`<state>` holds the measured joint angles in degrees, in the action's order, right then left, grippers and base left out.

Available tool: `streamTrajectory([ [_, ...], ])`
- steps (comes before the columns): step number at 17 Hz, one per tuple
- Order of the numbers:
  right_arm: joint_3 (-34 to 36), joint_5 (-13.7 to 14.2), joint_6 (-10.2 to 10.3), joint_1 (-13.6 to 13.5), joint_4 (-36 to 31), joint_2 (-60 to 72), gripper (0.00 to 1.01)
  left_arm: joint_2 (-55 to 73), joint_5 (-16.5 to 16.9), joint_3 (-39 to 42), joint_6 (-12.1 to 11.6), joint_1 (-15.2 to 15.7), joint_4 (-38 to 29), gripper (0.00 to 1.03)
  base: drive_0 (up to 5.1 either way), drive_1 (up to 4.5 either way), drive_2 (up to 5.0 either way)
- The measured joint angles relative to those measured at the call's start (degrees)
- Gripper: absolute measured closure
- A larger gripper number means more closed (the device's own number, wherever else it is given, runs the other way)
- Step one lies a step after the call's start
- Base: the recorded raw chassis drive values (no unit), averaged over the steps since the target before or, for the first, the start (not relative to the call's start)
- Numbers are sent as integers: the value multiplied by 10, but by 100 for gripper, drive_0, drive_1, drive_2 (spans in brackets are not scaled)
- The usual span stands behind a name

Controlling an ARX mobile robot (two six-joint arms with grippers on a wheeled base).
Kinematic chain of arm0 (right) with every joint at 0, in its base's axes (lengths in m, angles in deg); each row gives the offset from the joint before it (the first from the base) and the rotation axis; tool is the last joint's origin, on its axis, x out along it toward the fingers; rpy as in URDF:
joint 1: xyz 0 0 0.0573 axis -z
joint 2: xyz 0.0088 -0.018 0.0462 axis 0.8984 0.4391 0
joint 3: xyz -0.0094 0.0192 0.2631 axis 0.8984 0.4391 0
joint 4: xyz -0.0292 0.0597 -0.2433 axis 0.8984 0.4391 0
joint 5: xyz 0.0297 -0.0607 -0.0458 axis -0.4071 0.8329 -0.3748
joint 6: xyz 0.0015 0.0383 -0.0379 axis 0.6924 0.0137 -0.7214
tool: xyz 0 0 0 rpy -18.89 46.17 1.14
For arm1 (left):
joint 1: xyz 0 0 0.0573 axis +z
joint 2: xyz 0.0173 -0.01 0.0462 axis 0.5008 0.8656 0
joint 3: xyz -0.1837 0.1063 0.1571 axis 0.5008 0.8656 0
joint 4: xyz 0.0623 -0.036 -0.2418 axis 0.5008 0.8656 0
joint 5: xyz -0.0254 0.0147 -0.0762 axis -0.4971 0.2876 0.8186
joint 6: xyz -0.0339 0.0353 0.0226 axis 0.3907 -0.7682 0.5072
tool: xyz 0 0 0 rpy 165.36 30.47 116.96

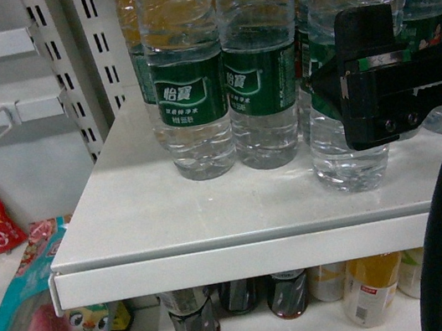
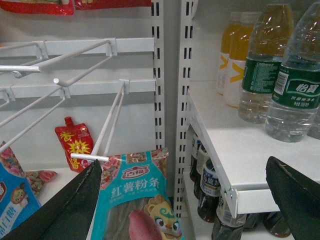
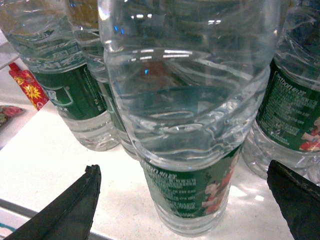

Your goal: Move water from second to third shelf

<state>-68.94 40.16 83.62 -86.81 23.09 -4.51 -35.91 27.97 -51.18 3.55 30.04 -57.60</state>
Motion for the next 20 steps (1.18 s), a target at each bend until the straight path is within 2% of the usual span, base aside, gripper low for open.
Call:
streamTrajectory([
  [6, 48, 3, 0, -12, 60, -108, 3, 0, 0, 0, 0, 0, 0, 5, 0, 0, 0],
  [9, 79, 12, 0, -33, 113, -196, 3, 0, 0, 0, 0, 0, 0, 5, 0, 0, 0],
  [12, 120, 66, 7, -57, 177, -309, 3, 0, 0, 0, 0, 0, 0, 5, 0, 0, 0],
  [14, 137, 89, 11, -66, 226, -377, 3, 0, 0, 0, 0, 0, 0, 5, 0, 0, 0],
  [15, 159, 126, 9, -77, 196, -412, 6, 0, 0, 0, 0, 0, 0, 5, 0, 0, 0],
  [16, 199, 202, -20, -86, 117, -453, 16, 0, 0, 0, 0, 0, 0, 5, 0, 0, 0],
  [17, 233, 241, -45, -59, 123, -513, 28, 0, 0, 0, 0, 0, 0, 5, 0, 0, 0],
  [18, 259, 235, -56, -14, 165, -572, 40, 0, 0, 0, 0, 0, 0, 5, 0, 0, 0],
  [19, 271, 204, -62, 20, 232, -642, 53, 0, 0, 0, 0, 0, 0, 5, 0, 0, 0],
  [20, 276, 182, -64, 36, 258, -673, 59, 0, 0, 0, 0, 0, 0, 5, 0, 0, 0],
])
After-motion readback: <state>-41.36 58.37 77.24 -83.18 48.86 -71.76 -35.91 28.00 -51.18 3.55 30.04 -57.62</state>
